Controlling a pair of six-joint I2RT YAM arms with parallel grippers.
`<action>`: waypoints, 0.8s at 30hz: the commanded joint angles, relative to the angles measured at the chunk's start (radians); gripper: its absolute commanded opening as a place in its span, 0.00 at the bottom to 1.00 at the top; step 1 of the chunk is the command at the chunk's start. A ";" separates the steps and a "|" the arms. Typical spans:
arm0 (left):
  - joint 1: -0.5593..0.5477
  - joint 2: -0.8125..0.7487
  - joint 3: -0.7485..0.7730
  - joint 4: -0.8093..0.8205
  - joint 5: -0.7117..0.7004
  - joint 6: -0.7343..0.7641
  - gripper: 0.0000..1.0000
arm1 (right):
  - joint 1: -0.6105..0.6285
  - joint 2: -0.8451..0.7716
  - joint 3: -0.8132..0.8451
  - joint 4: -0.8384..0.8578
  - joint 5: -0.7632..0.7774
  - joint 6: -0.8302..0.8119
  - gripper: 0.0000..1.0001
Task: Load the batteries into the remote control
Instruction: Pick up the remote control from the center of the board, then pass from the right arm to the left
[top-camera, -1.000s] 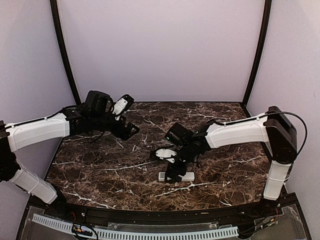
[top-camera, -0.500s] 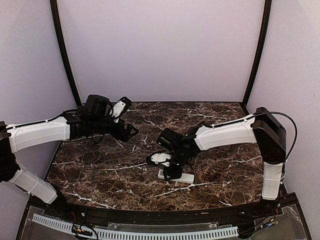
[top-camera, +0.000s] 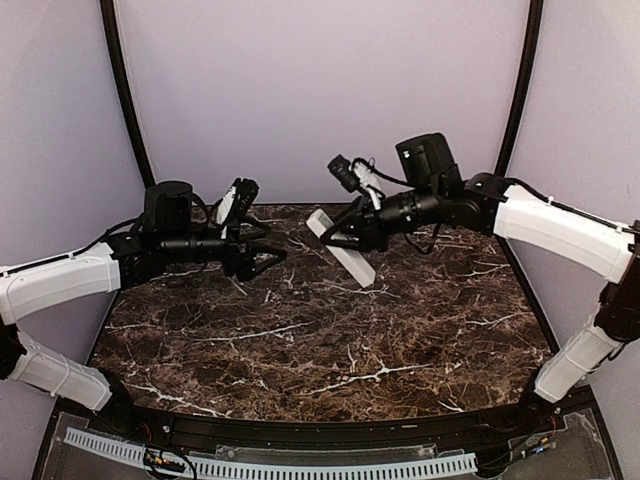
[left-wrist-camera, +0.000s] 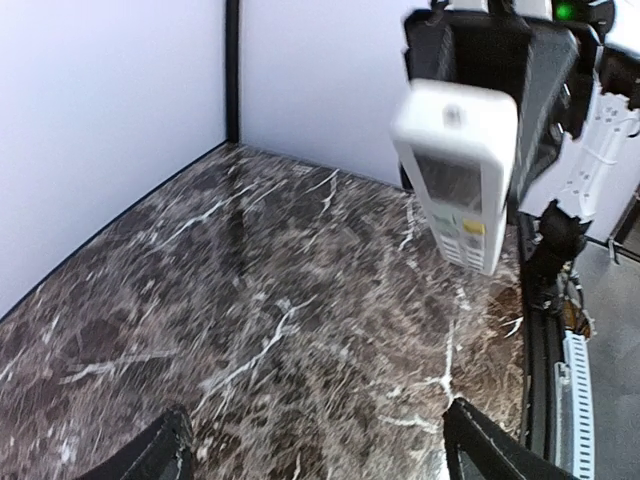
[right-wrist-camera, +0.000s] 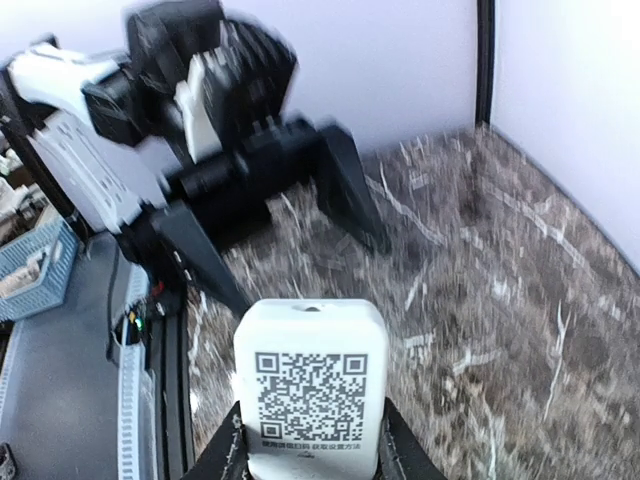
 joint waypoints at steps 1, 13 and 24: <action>-0.040 0.032 0.103 0.147 0.262 -0.006 0.86 | -0.025 -0.100 -0.011 0.410 -0.217 0.167 0.00; -0.119 0.225 0.292 0.520 0.418 -0.342 0.90 | -0.037 -0.160 -0.036 0.733 -0.264 0.320 0.00; -0.189 0.256 0.395 0.401 0.284 -0.281 0.81 | -0.037 -0.144 -0.061 0.771 -0.264 0.345 0.00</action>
